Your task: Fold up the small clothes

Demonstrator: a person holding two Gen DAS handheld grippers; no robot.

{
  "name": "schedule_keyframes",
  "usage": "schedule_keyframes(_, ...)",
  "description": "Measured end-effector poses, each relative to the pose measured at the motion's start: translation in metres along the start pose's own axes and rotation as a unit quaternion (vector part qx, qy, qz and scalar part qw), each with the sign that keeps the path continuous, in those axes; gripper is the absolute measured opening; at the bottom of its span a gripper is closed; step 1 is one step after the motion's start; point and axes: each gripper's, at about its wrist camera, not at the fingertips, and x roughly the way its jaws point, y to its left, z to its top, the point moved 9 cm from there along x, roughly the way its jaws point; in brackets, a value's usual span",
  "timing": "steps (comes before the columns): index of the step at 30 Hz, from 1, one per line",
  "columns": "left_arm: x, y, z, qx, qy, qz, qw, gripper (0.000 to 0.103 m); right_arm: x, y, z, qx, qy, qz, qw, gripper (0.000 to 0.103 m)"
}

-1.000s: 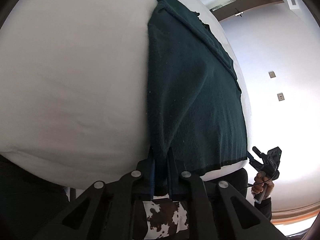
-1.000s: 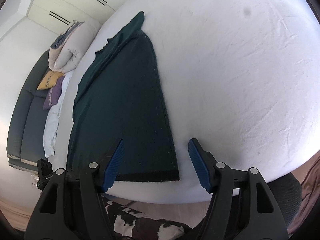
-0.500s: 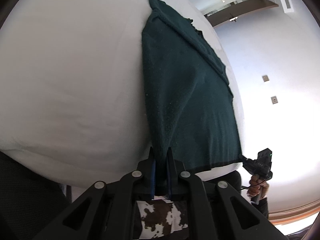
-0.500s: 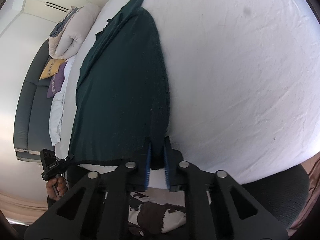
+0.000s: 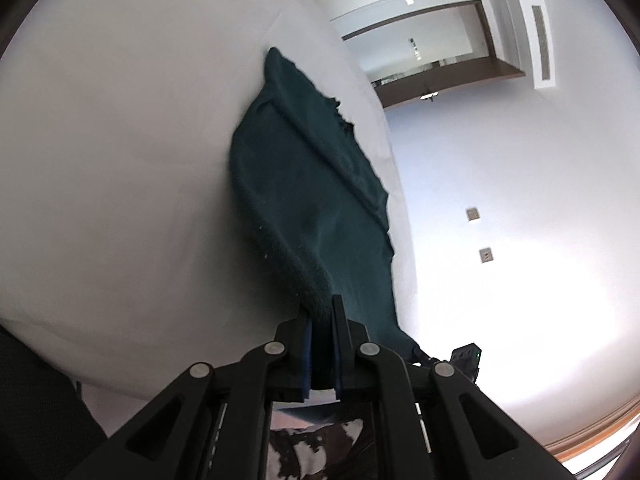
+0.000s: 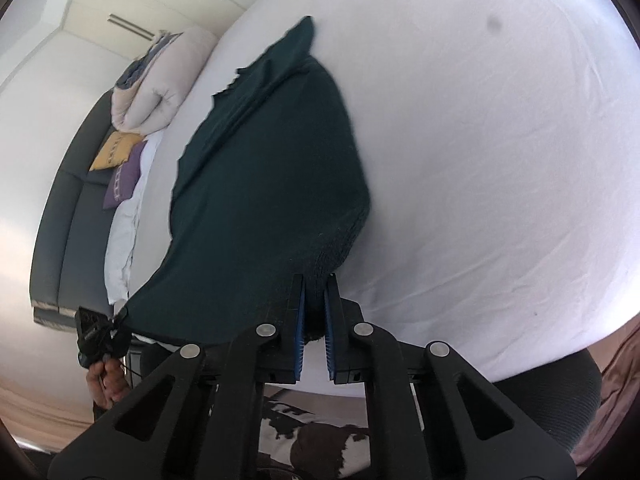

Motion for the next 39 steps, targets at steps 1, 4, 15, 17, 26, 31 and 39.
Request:
schedule_keyframes(1,0.001,-0.003,0.003,-0.001,-0.002,-0.006,1.0,0.007,-0.001,0.006,0.003,-0.004,-0.005,0.006,1.0,0.007)
schedule_keyframes(4,0.003,-0.008,0.014,-0.009,-0.011,-0.025,0.9996,0.007,-0.003,0.022,0.02,-0.014,-0.014,0.023,1.0,0.007)
schedule_keyframes(15,0.034,-0.037,0.121,-0.005,-0.058,-0.041,0.9975,0.007,0.021,0.079,0.155,-0.028,-0.072,0.043,0.996,0.007)
schedule_keyframes(17,0.046,-0.038,0.143,-0.007,-0.063,-0.039,0.9973,0.007,0.035,0.086,0.186,-0.023,-0.078,0.039,0.996,0.007)
schedule_keyframes(26,0.123,-0.026,0.264,-0.018,-0.071,-0.003,0.9973,0.007,0.118,0.099,0.324,-0.003,-0.085,0.01,0.996,0.007)
schedule_keyframes(31,0.165,-0.007,0.309,-0.019,-0.072,0.033,0.9967,0.007,0.168,0.078,0.382,0.039,-0.086,-0.01,0.995,0.008)
schedule_keyframes(39,0.17,0.035,0.316,-0.06,-0.118,0.063,0.9892,0.088,0.213,0.047,0.399,0.08,-0.08,0.001,0.994,0.048)
